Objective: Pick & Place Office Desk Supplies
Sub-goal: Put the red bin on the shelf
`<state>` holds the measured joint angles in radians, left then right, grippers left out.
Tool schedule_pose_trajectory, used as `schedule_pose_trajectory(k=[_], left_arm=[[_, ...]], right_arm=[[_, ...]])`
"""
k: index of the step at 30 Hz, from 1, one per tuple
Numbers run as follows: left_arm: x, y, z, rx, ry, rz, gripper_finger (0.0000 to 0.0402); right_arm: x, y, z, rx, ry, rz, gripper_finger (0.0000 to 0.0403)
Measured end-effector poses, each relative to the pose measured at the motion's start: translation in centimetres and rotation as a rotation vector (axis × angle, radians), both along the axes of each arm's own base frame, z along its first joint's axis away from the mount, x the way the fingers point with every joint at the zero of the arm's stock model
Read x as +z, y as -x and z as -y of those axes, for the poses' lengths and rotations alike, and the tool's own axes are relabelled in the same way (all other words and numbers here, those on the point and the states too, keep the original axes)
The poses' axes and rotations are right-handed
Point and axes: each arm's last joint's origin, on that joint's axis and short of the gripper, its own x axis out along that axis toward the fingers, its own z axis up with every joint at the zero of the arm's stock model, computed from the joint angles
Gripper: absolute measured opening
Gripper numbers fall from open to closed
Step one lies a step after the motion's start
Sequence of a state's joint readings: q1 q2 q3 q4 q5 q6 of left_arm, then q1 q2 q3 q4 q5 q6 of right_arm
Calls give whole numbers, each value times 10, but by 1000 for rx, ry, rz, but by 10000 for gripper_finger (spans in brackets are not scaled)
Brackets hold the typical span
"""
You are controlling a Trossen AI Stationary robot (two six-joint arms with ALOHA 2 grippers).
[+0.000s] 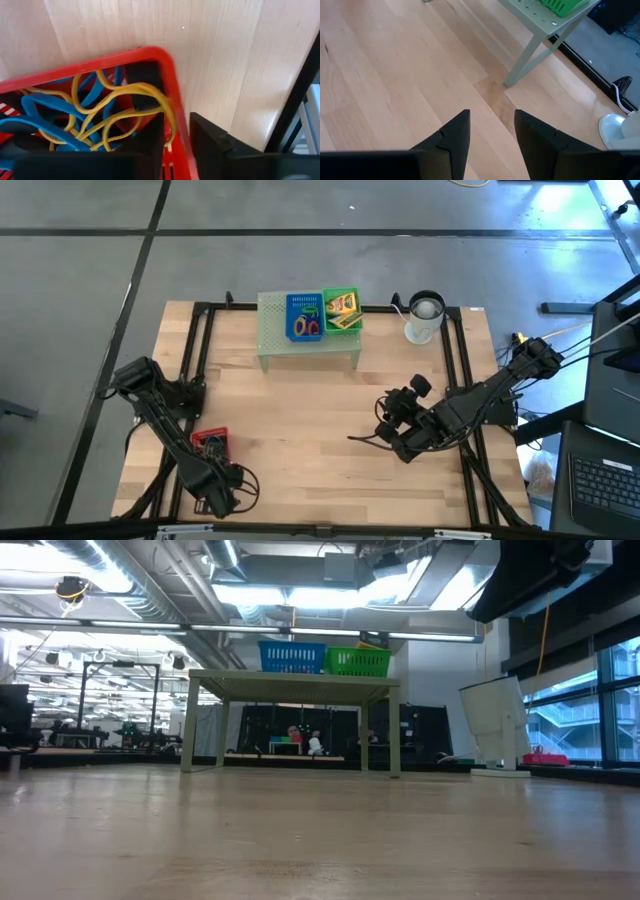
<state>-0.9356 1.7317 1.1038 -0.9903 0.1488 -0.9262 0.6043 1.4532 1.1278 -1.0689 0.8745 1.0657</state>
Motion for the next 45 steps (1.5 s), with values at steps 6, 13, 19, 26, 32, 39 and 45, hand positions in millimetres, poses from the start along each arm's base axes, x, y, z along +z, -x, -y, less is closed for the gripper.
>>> schedule_pose_trajectory(k=[6, 13, 19, 26, 32, 39, 45], left_arm=[[0, -3, -3, -32, 2, -6, 11], [1, -8, -13, -11, -36, -34, 11], [7, -16, -16, -57, -32, -19, 8], [42, -31, -8, -188, -92, 133, 7], [73, -45, -10, -197, -139, 221, 6], [86, -55, -13, -202, -198, 332, 6], [105, -64, -12, -284, -240, 442, 6]], right_arm=[[0, -1, -1, 0, -8, 11, 155], [0, -1, -1, 0, -8, 12, 155], [0, -1, -1, 0, -8, 12, 155], [0, -1, -1, 0, -8, 12, 155], [0, -2, -1, 0, -13, 20, 155], [0, -2, -1, 0, -14, 21, 155], [0, -2, -1, 0, -14, 21, 155]])
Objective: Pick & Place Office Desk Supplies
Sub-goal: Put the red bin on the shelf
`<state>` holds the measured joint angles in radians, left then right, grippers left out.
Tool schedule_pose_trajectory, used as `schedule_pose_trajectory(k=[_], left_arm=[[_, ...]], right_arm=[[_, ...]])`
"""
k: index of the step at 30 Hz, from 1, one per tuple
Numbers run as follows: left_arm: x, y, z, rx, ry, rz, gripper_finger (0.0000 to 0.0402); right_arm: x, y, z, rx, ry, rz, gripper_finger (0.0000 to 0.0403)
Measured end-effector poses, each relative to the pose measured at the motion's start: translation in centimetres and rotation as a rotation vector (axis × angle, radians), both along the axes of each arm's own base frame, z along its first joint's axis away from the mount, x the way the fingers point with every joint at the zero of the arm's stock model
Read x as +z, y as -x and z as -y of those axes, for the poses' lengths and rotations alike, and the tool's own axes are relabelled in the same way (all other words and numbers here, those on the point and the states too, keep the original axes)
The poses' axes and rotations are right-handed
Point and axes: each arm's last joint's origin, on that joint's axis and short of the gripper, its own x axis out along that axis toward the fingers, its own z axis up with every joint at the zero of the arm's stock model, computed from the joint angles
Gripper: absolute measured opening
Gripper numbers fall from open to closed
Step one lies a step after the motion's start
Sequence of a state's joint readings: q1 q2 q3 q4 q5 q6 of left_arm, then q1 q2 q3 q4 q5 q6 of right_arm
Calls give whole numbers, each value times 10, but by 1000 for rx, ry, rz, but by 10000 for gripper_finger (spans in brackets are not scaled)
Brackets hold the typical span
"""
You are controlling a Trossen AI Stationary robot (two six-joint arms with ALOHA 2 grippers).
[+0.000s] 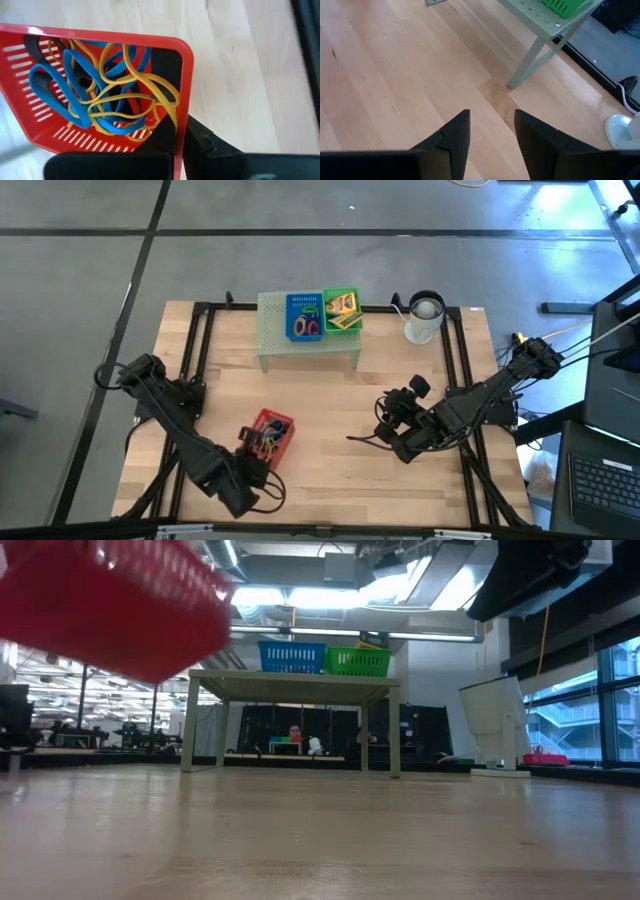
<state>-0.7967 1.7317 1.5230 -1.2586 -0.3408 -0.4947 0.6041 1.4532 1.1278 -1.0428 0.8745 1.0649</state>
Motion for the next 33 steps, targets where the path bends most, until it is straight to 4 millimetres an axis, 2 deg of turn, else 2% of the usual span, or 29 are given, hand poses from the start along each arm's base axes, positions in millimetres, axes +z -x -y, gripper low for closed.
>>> schedule_pose_trajectory(k=[5, 11, 16, 25, 29, 33], left_arm=[[25, -8, -7, -23, -73, 87, 6], [50, -11, -38, 89, -240, 70, 6], [60, -26, -69, 134, -281, 76, 6], [64, -51, -132, 216, -362, 12, 6], [69, -52, -153, 248, -368, 0, 6], [82, -44, -167, 290, -350, 32, 6]], right_arm=[[0, 0, 0, 0, 0, 0, 155], [0, 0, 0, 0, 0, -1, 155], [0, 0, 0, 1, 0, -1, 155], [0, 0, 0, 14, 9, -15, 155], [0, 0, 0, 19, 14, -20, 155], [0, 0, 0, 24, 18, -24, 155]])
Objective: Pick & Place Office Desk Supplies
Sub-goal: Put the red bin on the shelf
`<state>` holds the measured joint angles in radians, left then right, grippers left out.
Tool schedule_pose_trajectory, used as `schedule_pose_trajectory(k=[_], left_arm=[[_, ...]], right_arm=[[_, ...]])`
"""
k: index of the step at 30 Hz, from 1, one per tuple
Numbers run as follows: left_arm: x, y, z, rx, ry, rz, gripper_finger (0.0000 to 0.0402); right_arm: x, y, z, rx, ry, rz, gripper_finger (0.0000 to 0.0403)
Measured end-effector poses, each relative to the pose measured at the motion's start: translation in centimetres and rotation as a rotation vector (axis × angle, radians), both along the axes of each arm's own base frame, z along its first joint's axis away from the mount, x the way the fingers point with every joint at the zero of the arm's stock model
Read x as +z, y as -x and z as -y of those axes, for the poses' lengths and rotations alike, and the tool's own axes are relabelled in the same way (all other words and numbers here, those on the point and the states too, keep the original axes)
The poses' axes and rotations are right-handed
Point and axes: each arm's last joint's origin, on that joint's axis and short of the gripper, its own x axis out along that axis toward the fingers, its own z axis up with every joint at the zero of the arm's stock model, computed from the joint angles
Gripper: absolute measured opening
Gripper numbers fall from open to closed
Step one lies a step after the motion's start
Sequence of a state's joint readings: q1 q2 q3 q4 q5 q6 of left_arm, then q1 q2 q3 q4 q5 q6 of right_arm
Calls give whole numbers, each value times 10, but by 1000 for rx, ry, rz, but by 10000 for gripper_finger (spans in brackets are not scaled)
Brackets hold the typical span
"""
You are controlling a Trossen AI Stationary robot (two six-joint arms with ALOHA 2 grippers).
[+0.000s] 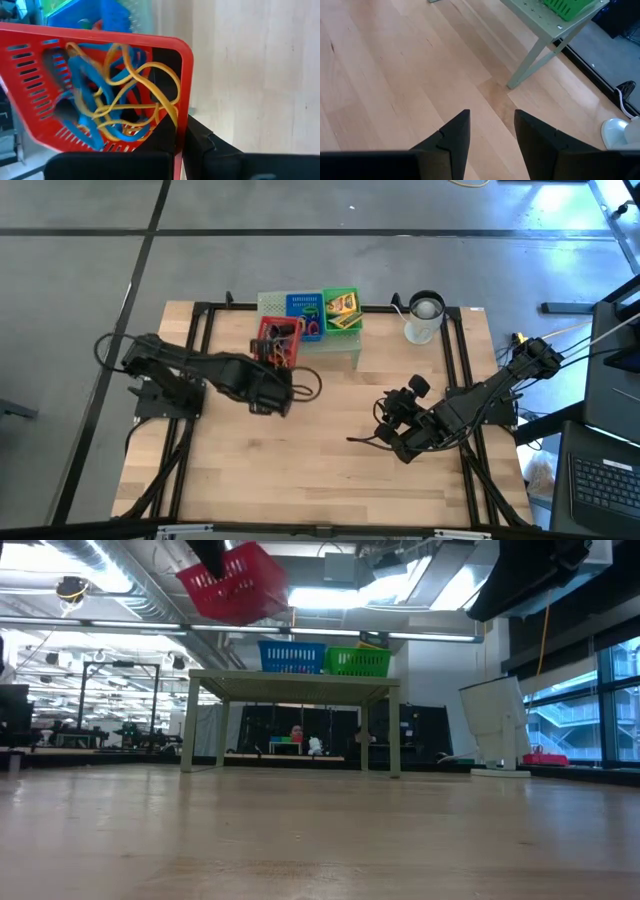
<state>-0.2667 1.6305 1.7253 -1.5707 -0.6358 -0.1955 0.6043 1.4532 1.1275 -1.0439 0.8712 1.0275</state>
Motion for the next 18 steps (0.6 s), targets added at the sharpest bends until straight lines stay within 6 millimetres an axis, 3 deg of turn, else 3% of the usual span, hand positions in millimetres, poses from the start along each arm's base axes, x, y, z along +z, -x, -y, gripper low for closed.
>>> schedule_pose_trajectory(k=[8, 18], left_arm=[[28, 25, -33, 108, -10, 118, 6], [27, 26, -72, 230, 87, 91, 6]], right_arm=[[0, 0, 0, 2, 3, -2, 155], [0, 0, 0, 1, 4, 1, 155]])
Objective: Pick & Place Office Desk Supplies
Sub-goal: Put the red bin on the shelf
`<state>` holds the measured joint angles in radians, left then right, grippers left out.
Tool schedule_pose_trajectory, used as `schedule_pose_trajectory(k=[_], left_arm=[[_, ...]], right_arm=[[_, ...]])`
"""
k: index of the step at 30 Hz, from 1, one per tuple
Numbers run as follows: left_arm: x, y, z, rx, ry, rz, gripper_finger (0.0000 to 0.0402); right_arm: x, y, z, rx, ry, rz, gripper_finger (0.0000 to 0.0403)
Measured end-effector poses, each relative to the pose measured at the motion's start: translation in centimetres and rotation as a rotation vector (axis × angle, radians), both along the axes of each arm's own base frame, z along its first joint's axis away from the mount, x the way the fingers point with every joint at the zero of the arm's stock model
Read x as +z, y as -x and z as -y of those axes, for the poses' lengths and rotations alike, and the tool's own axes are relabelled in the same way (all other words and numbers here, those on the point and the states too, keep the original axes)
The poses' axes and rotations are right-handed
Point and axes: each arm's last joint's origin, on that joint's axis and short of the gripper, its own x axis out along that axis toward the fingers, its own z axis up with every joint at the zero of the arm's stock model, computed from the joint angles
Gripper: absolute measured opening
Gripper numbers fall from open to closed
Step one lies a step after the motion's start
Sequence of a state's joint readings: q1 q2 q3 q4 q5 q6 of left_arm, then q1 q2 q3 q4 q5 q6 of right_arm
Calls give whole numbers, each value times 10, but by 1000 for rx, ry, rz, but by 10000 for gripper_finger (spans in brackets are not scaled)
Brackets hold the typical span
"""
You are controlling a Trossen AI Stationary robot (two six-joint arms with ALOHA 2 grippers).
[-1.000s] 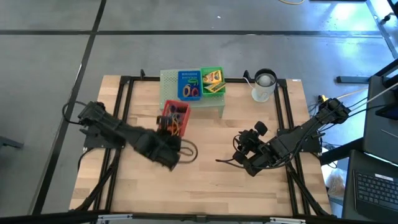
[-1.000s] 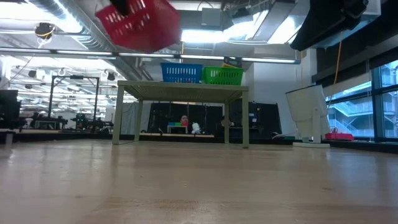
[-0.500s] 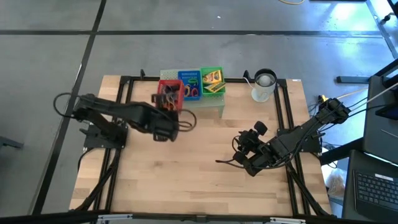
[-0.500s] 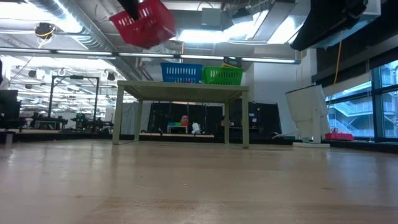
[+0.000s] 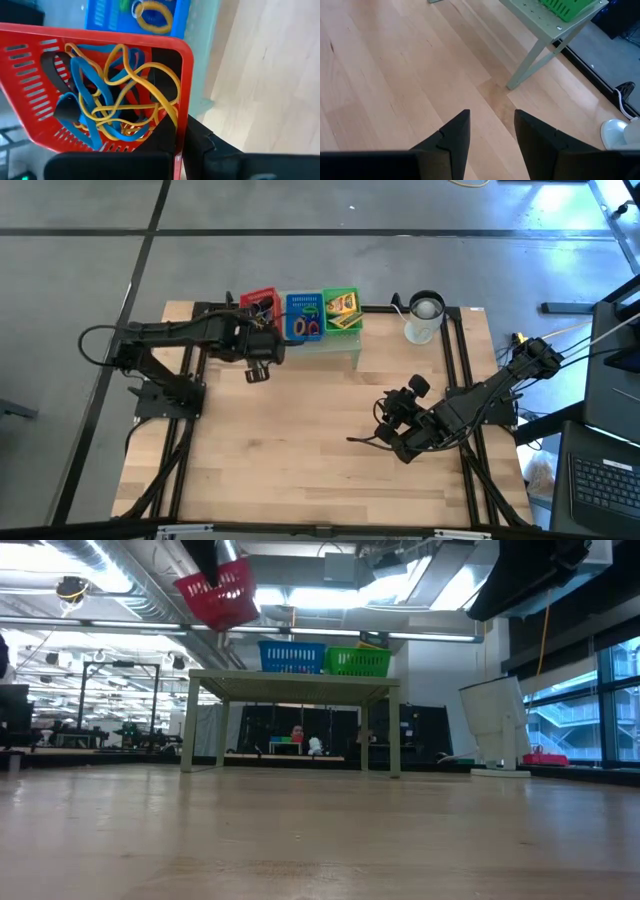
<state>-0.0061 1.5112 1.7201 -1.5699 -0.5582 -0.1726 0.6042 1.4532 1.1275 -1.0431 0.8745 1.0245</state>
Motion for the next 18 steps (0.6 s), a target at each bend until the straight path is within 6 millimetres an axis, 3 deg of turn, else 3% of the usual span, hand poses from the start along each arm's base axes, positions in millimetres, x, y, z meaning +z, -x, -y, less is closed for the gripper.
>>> schedule_pose_trajectory(k=[8, 18], left_arm=[[-24, 9, -7, 47, 11, -84, 6], [-51, 3, -13, 11, 39, -128, 6]], right_arm=[[0, 0, 0, 17, 15, -15, 155], [0, 0, 0, 11, 10, -10, 155]])
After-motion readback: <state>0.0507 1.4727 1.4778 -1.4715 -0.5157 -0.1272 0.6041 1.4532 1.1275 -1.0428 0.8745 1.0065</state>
